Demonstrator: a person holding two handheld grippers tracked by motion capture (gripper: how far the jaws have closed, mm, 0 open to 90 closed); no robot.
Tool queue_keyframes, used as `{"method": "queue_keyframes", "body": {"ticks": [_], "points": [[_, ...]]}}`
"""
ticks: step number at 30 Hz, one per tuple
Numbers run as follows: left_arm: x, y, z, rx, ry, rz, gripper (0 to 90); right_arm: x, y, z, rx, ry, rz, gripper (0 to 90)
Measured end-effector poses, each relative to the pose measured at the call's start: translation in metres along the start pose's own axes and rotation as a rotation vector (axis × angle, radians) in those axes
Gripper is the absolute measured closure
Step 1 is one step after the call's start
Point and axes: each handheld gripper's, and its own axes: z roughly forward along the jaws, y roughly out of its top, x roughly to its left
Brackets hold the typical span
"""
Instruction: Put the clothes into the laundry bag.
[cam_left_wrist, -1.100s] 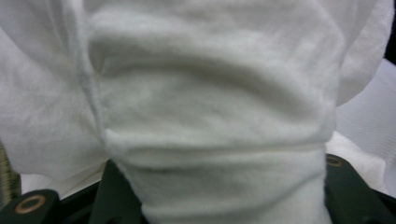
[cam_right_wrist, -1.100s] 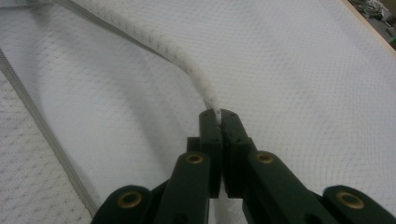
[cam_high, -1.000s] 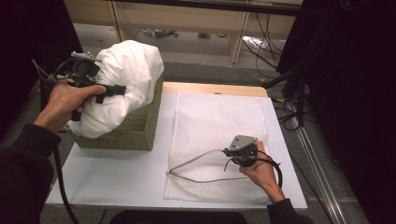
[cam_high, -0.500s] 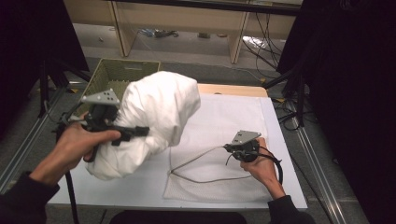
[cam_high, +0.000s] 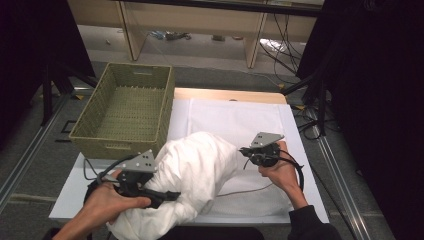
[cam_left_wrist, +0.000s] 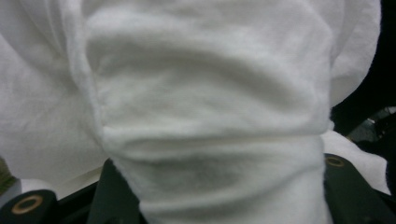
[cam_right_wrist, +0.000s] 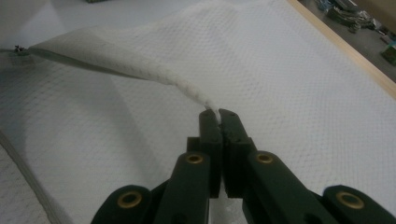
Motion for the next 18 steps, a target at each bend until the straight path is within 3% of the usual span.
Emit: {"method": "queue_keyframes", "body": {"ticks": [3, 4, 6, 8, 10, 11, 15, 17, 18], "points": [[-0.004, -0.005, 0.017, 0.019, -0.038, 0.000, 47.6, -0.002, 0.003, -0.003, -0.009, -0.004, 0.000, 90.0], [-0.004, -0.006, 0.022, 0.025, -0.049, -0.001, 47.6, -0.003, 0.004, -0.003, -0.019, -0.004, -0.021, 90.0], [-0.003, -0.007, 0.027, 0.030, -0.057, 0.004, 47.5, -0.003, 0.006, -0.006, -0.020, -0.003, 0.004, 90.0], [-0.005, -0.007, 0.041, 0.041, -0.059, 0.029, 47.5, -0.004, 0.009, -0.007, -0.031, -0.001, -0.010, 90.0], [-0.007, -0.006, 0.047, 0.035, -0.062, 0.024, 47.4, -0.005, 0.011, -0.009, -0.040, -0.007, -0.013, 90.0], [-0.008, -0.003, 0.055, 0.043, -0.074, 0.046, 47.4, -0.005, 0.012, -0.011, -0.047, -0.018, -0.024, 90.0], [-0.013, 0.003, 0.073, 0.062, -0.116, 0.071, 47.4, -0.004, 0.017, -0.017, -0.064, -0.018, -0.003, 90.0], [-0.015, 0.005, 0.084, 0.075, -0.135, 0.083, 47.3, -0.005, 0.020, -0.020, -0.082, -0.035, -0.039, 90.0], [-0.015, 0.006, 0.090, 0.083, -0.143, 0.085, 47.2, -0.004, 0.022, -0.022, -0.083, -0.020, -0.022, 90.0]]}}
